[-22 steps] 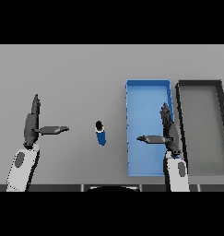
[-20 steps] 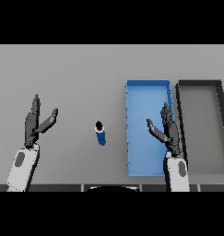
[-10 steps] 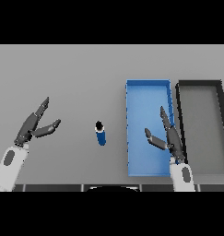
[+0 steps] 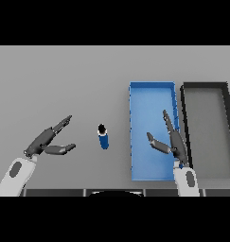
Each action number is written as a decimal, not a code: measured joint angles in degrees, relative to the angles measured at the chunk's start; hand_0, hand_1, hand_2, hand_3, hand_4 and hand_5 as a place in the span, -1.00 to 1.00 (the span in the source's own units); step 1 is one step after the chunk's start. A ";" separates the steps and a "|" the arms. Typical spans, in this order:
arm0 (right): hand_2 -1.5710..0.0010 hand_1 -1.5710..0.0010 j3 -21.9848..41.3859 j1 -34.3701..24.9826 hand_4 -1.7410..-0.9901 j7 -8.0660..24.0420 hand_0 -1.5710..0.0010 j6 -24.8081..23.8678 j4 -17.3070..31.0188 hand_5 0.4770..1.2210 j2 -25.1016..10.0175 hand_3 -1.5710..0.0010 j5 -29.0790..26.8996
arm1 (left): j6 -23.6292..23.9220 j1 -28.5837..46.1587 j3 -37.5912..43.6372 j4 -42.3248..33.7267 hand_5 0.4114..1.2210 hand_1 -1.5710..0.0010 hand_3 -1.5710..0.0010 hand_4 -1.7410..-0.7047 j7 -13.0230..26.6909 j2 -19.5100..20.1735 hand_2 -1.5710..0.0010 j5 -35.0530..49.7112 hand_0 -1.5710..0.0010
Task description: Pick up the blue pipe and place it into the blue bin.
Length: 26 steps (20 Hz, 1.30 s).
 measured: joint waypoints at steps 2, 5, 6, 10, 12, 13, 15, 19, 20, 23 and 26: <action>1.00 1.00 -0.27 0.45 0.41 -0.52 1.00 0.06 -0.64 -0.64 -0.39 1.00 -0.18 | -0.70 0.34 -2.80 -1.75 -0.80 1.00 1.00 0.10 0.42 -1.73 1.00 -1.17 1.00; 1.00 1.00 0.20 0.71 0.39 0.66 1.00 0.20 -1.27 -0.62 -0.04 1.00 -0.10 | 0.44 -0.56 -5.89 -2.41 -0.86 1.00 1.00 0.08 2.02 -4.25 1.00 -4.67 1.00; 1.00 1.00 -0.13 0.85 0.38 0.68 1.00 0.18 -2.04 -0.62 -0.15 1.00 -0.63 | 0.85 -0.32 -6.47 -2.74 -0.87 1.00 1.00 0.07 1.18 -4.70 1.00 -5.65 1.00; 1.00 1.00 1.09 2.45 0.36 0.72 1.00 -0.42 -3.16 -0.61 0.91 1.00 0.54 | 2.35 -1.49 -9.10 1.04 -0.86 1.00 1.00 0.04 1.18 -9.50 1.00 -9.16 1.00; 1.00 1.00 0.82 1.92 0.36 1.73 1.00 -0.69 -3.13 -0.61 0.83 1.00 0.63 | 2.28 -3.47 -9.85 3.48 -0.86 1.00 1.00 0.05 2.97 -12.65 1.00 -8.83 1.00; 1.00 1.00 0.74 1.94 0.38 1.84 1.00 -0.57 -3.06 -0.62 0.69 1.00 0.55 | 2.86 -3.81 -10.39 5.22 -0.86 1.00 1.00 0.06 3.31 -14.16 1.00 -9.74 1.00; 1.00 1.00 0.04 1.48 0.41 1.93 1.00 -0.38 -2.71 -0.64 0.32 1.00 -0.14 | 1.88 -5.97 -9.99 8.35 -0.86 1.00 1.00 0.07 2.77 -15.92 1.00 -9.01 1.00; 1.00 1.00 0.63 2.84 0.44 1.32 1.00 -0.70 -3.33 -0.66 0.88 1.00 0.45 | 2.42 -8.84 -11.58 13.23 -0.87 1.00 1.00 0.18 0.94 -18.91 1.00 -12.48 1.00; 1.00 1.00 0.54 2.87 0.44 1.01 1.00 -0.79 -3.40 -0.65 0.91 1.00 0.37 | 2.35 -9.20 -11.85 13.93 -0.83 1.00 1.00 0.14 0.43 -19.64 1.00 -12.71 1.00; 1.00 1.00 0.05 2.69 0.43 1.36 1.00 -0.14 -2.97 -0.65 0.63 1.00 -0.58 | 1.62 -10.97 -11.54 16.99 -0.70 1.00 1.00 0.02 -1.24 -23.34 1.00 -11.10 1.00; 1.00 1.00 0.16 3.03 0.45 1.19 1.00 -0.81 -3.15 -0.66 0.60 1.00 0.33 | 2.09 -11.67 -10.45 18.13 -0.49 0.82 0.85 -0.13 -2.70 -24.98 0.71 -9.84 0.96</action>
